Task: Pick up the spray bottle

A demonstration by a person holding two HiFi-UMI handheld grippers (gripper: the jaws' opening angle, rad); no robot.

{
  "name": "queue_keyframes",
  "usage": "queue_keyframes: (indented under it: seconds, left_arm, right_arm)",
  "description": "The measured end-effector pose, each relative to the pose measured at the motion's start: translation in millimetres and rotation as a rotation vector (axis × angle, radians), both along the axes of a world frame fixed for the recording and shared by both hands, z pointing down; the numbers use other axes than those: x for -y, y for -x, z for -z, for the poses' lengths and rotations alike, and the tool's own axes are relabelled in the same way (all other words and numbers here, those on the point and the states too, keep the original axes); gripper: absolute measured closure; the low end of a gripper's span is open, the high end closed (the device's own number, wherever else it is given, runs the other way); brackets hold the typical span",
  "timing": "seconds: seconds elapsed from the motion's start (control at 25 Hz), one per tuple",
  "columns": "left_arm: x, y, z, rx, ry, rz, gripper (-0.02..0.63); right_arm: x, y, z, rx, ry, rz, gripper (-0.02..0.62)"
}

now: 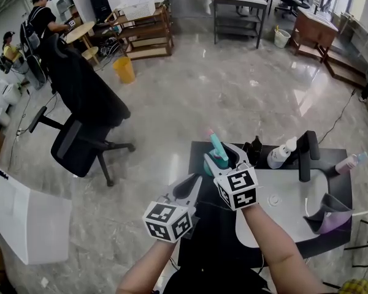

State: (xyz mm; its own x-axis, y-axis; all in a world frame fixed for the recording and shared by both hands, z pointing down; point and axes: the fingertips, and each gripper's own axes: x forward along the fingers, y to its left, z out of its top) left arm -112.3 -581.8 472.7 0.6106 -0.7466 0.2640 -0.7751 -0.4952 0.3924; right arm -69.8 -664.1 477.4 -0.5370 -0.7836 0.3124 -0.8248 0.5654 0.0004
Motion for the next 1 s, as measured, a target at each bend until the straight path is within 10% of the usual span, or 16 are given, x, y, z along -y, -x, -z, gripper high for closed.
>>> queue_keyframes:
  seconds: [1.0]
  left_arm:
    - [-27, 5, 15, -0.043, -0.019, -0.043, 0.597]
  right_arm:
    - [-59, -29, 38, 0.113, 0.0, -0.017, 0.402]
